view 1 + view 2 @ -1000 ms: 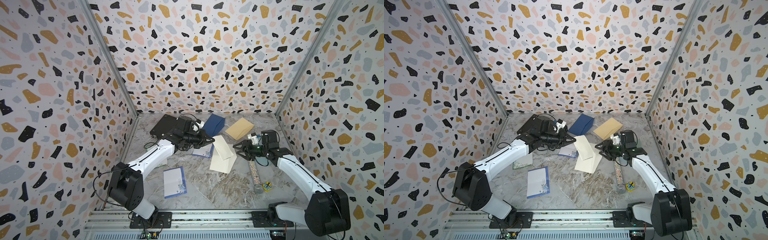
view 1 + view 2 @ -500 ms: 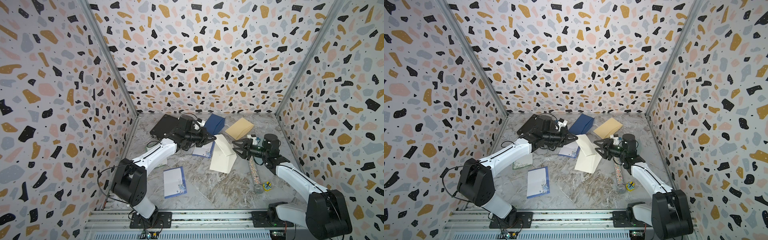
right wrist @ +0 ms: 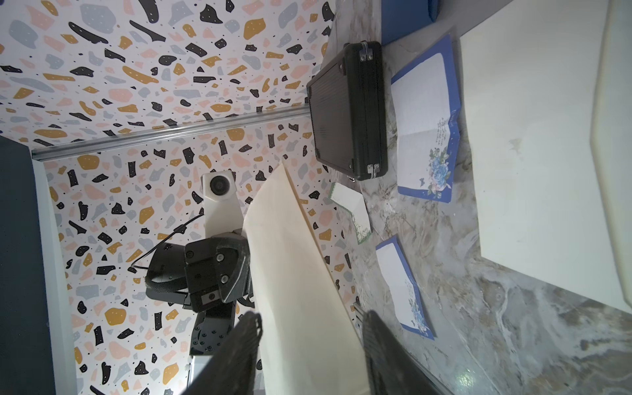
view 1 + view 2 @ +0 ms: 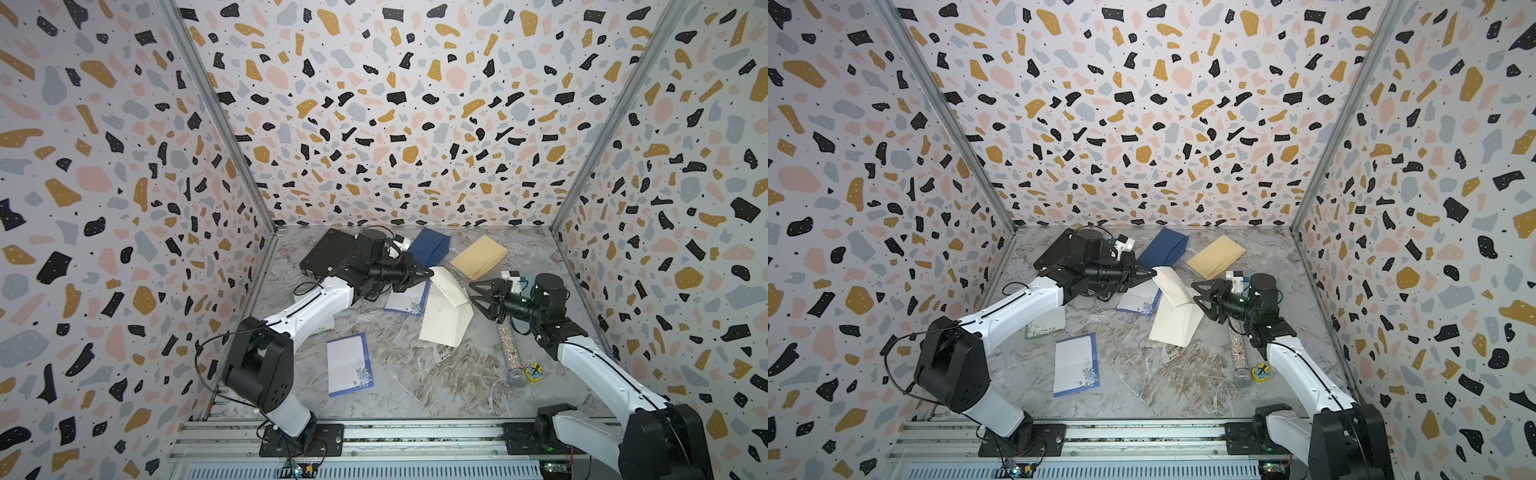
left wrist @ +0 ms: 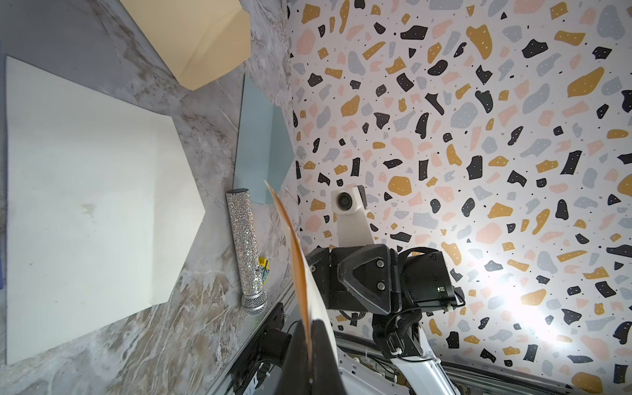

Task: Take the letter paper out of the envelope
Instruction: Unfold the letter paper.

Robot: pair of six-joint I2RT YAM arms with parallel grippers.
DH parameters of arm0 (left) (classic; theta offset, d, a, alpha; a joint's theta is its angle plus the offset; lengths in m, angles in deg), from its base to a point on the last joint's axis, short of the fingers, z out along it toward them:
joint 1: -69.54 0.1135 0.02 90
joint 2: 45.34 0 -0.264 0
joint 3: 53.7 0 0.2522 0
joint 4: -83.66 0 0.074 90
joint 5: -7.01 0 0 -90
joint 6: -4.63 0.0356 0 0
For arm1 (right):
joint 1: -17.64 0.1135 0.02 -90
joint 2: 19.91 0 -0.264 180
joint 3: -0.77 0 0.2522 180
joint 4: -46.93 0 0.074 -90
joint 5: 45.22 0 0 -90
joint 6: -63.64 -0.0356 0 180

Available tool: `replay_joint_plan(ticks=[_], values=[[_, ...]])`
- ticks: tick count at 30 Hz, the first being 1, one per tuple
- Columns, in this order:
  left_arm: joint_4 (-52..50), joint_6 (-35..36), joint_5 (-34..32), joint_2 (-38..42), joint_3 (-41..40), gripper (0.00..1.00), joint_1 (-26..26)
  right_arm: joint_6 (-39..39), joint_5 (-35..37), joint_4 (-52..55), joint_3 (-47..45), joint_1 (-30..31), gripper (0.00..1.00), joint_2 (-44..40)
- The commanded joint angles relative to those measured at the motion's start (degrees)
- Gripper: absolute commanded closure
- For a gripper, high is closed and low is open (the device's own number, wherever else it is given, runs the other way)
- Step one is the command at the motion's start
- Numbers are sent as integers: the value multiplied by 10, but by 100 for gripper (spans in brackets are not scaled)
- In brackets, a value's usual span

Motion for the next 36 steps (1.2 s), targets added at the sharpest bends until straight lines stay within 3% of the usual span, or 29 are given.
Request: replay_joint_plan(ticks=[1,7,12,17,27,36], values=[[28,6,11,4,-5,100,-2,16,15,15,13,-1,49,-15],[27,8,13,5,-5,100,-2,-10,10,-13,1,-1,49,-15],[15,13,12,9,3,100,-2,62,30,116,9,-5,49,-46],[-16,34,10,15,7,100,-2,76,58,162,15,-10,48,-64],[-1,24,14,12,-1,100,-3,-19,24,-1,-13,-8,48,-27],[22,8,13,4,-4,100,-7,-69,11,-66,-28,-6,50,-15]])
